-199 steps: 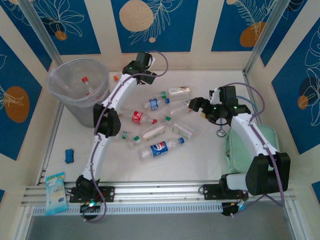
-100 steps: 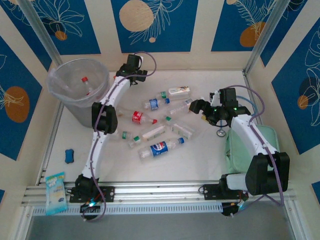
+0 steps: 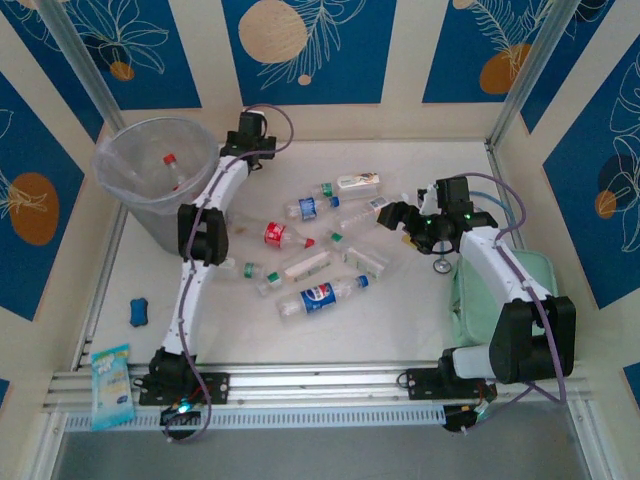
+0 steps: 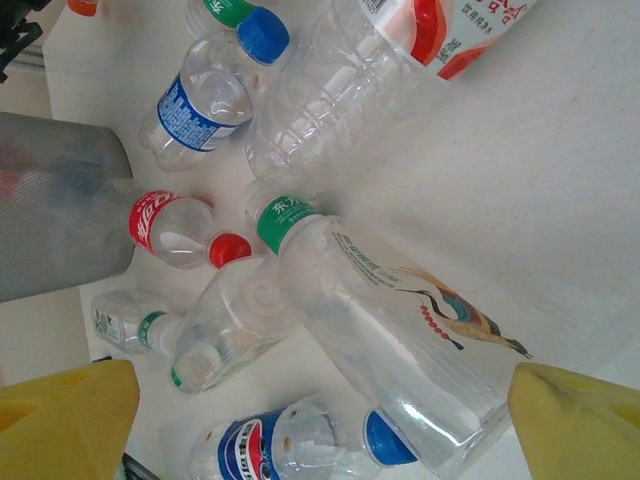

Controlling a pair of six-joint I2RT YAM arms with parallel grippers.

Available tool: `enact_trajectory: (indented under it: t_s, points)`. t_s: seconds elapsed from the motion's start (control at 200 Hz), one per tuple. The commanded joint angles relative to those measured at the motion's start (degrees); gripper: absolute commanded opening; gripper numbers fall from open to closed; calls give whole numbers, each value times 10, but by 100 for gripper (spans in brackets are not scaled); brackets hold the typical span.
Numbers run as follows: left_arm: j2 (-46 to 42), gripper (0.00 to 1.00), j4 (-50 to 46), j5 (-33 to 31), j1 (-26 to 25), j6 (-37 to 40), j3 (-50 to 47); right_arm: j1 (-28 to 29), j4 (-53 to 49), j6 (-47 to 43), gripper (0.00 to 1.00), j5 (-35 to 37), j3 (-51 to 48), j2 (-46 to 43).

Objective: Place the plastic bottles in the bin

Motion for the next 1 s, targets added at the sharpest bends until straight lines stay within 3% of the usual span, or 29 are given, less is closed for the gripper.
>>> enact_trajectory:
  t_s: [0.0,0.275,0.565,0.996]
  points:
    - [23,93,18,6,20,-32,20,3,-25,-7,96,2,-1,1]
    - [46,95,-12,134,52,-92,60,11,-27,6,95,8,-5,4]
    - [37,91,-84,194,54,-126,52,31,-37,11,95,21,12,2]
    - [21,55,-71,182,45,-126,21,40,-43,14,95,31,9,-11]
